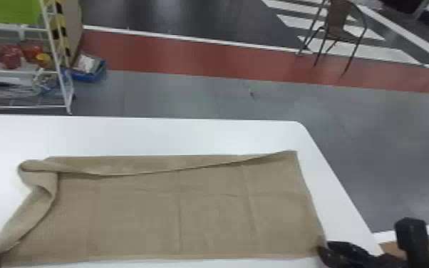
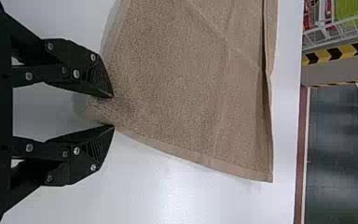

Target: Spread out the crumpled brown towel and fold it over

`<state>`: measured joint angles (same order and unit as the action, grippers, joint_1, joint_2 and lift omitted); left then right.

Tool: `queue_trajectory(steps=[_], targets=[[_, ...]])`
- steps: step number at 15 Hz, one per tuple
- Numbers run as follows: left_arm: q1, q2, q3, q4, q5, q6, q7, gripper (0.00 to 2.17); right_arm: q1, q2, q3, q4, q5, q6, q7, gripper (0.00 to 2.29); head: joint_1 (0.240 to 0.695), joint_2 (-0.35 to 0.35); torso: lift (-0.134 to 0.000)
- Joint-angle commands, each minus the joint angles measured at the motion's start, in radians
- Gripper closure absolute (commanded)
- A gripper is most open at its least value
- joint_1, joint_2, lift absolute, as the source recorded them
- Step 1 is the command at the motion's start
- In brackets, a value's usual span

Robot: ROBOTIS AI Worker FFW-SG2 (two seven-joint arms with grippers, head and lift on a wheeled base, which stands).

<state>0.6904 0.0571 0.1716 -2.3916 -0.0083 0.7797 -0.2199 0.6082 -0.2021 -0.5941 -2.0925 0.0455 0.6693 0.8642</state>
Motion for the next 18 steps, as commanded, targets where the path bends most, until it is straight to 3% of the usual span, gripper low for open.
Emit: queue_trajectory(steps=[1,2,5,8,10,12,13,15,18], targets=[[0.004,0.001,0.002,-0.006,-0.001,0.005,0.001,1.47,-0.005,-0.005,0.007,0.0,0.001,-0.001,0.009,1.42,0.695,-0.268,-0.123],[0.011,-0.002,0.002,-0.02,-0.001,0.005,0.004,1.7,-0.007,-0.005,-0.009,-0.001,-0.018,-0.007,0.015,1.53,0.695,-0.266,-0.123],[0.046,-0.003,0.002,-0.11,0.016,0.042,-0.007,1.71,-0.016,0.004,-0.127,-0.058,-0.162,0.036,0.082,1.54,0.695,-0.259,-0.123],[0.06,-0.003,0.005,-0.233,0.064,0.103,-0.035,1.71,-0.068,0.063,-0.317,-0.149,-0.32,0.201,0.165,1.54,0.695,-0.292,-0.123],[0.06,-0.005,0.029,-0.302,0.146,0.152,-0.073,1.71,-0.079,0.082,-0.452,-0.175,-0.432,0.278,0.176,1.54,0.695,-0.323,-0.123],[0.055,-0.007,0.098,-0.357,0.294,0.198,-0.098,1.7,-0.134,0.086,-0.592,-0.193,-0.526,0.413,0.199,1.54,0.695,-0.35,-0.123],[0.055,-0.008,0.123,-0.383,0.335,0.204,-0.096,1.7,-0.168,0.084,-0.627,-0.196,-0.535,0.453,0.202,1.54,0.695,-0.35,-0.123],[0.052,-0.019,0.134,-0.435,0.356,0.204,-0.088,1.7,-0.217,0.076,-0.696,-0.204,-0.578,0.539,0.213,1.54,0.695,-0.35,-0.123],[0.043,-0.046,0.197,-0.466,0.484,0.204,-0.082,1.7,-0.24,0.076,-0.779,-0.21,-0.67,0.6,0.21,1.54,0.695,-0.35,-0.123]])
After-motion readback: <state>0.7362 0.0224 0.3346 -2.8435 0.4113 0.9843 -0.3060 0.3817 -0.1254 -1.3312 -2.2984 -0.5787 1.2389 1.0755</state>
